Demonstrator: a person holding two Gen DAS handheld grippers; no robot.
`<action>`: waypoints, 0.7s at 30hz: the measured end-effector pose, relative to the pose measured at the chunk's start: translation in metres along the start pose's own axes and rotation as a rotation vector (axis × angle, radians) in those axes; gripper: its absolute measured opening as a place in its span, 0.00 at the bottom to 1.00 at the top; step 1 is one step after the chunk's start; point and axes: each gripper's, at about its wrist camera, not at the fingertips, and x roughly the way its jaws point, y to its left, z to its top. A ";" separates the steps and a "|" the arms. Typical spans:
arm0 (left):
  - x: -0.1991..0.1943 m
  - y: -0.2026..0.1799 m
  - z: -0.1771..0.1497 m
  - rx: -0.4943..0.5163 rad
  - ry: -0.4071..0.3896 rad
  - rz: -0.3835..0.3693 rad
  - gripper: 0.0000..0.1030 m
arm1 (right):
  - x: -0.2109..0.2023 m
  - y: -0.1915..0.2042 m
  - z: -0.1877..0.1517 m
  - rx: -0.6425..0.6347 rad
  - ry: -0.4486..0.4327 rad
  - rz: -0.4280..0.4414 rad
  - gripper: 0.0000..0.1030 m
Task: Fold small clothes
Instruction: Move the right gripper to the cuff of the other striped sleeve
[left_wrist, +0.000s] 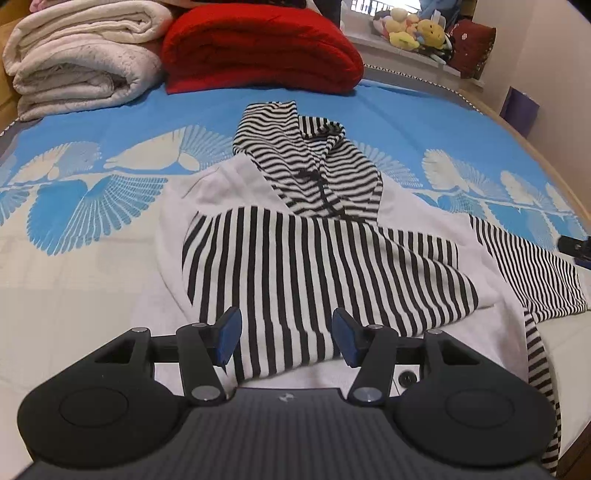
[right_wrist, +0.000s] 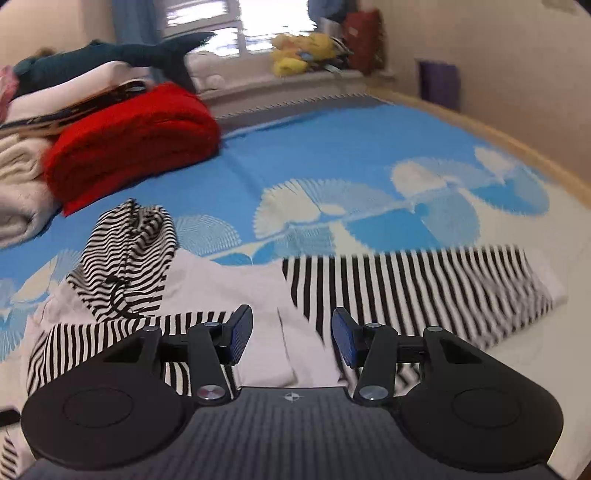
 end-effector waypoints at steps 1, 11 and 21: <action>0.001 0.002 0.003 -0.004 -0.003 -0.002 0.58 | -0.002 -0.003 0.004 -0.012 -0.009 0.000 0.49; 0.005 0.019 0.018 -0.043 0.006 -0.023 0.59 | 0.028 -0.107 0.007 0.247 0.059 -0.117 0.52; 0.010 0.015 0.009 -0.033 0.034 -0.027 0.60 | 0.059 -0.128 -0.011 0.279 0.121 -0.121 0.51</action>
